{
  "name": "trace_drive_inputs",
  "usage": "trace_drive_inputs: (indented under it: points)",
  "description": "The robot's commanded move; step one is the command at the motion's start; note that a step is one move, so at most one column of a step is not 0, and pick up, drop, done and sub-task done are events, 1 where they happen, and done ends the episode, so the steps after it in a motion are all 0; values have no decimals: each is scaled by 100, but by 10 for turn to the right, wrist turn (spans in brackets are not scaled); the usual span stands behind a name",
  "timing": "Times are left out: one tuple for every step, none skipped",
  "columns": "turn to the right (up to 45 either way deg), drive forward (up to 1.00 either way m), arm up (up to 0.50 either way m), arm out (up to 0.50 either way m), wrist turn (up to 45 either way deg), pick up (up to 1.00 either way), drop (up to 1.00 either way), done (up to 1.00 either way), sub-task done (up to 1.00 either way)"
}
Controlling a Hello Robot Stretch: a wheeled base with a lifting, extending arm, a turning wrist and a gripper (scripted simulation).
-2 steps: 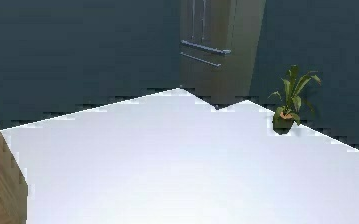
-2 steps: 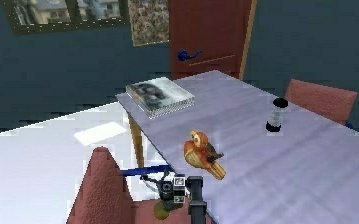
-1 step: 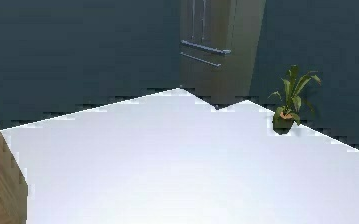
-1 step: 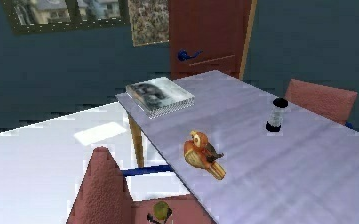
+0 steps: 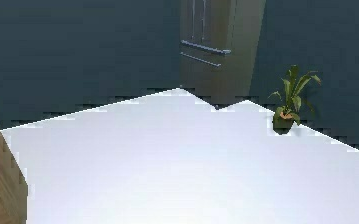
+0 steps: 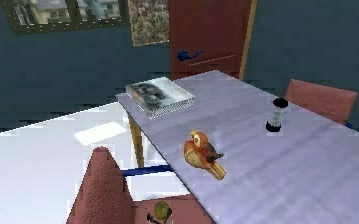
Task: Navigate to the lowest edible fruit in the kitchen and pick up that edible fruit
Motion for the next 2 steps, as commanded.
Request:
trace_drive_inputs:
  points:
    - [0,0,10,0,0,0,0,0,0]
    - [0,0,0,0,0,0,0,100,0]
